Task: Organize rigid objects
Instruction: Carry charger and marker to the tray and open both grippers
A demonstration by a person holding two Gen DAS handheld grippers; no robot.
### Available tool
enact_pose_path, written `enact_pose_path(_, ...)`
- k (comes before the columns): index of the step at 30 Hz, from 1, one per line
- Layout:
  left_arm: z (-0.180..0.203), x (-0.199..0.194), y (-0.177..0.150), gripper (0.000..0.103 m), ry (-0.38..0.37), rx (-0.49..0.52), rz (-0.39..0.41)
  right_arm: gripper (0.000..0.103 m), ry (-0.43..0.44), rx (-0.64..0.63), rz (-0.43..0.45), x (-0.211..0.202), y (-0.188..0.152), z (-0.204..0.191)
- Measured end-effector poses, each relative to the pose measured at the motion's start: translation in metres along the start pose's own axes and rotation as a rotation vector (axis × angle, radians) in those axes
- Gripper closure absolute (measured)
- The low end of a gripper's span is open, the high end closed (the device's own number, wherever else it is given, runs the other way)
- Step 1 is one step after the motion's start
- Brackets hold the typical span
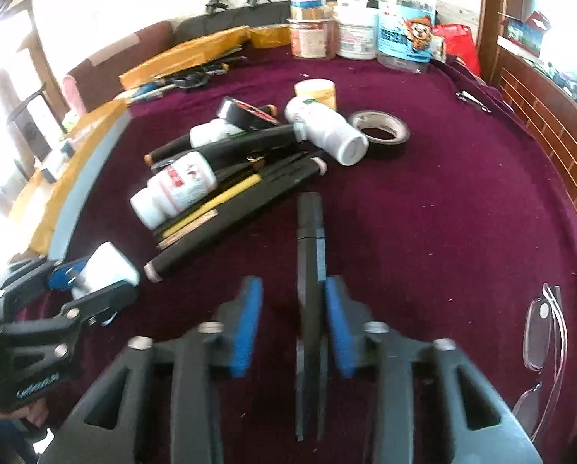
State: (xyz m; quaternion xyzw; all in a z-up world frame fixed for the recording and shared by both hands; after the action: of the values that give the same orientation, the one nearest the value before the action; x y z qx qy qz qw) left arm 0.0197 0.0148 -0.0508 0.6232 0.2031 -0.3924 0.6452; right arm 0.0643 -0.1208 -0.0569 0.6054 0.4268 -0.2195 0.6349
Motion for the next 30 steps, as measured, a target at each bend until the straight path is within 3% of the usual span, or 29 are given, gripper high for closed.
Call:
enact_pose_path(7,0.001,0.0,0.0,0.065,-0.001,0.005,-0.003,0.081,0.023,0.022,0.008,0.002,0.001,0.004)
enact_pose_path(9,0.002,0.001,0.0,0.065,0.006,0.016,-0.005,0.09,-0.003,0.008,0.014,0.001,0.0,0.004)
enact_pose_path(13,0.0,-0.001,0.0,0.065,-0.007,0.001,0.007,0.09,0.03,0.054,0.035,-0.005,0.0,0.008)
enact_pose_path(20,-0.007,-0.019,0.006,0.065,-0.031,-0.05,0.064,0.09,0.068,0.026,0.109,-0.035,0.007,-0.004)
enact_pose_path(30,-0.047,-0.074,0.029,0.065,-0.005,-0.138,0.201,0.09,0.188,-0.029,0.103,-0.05,0.018,-0.05)
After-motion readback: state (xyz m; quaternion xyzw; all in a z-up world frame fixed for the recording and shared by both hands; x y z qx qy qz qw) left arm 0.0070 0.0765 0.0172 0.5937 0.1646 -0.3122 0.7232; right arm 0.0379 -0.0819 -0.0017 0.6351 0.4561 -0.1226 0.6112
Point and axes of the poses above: each gripper's, at about its wrist camera, not at the fingertips, and x roughly the way its jaws point, z to its right, y to its top, the point moved 8 cm from there along x, roughly the way its jaws point, and after that the axes turned 1 degree about z, right-handed, at the moved point
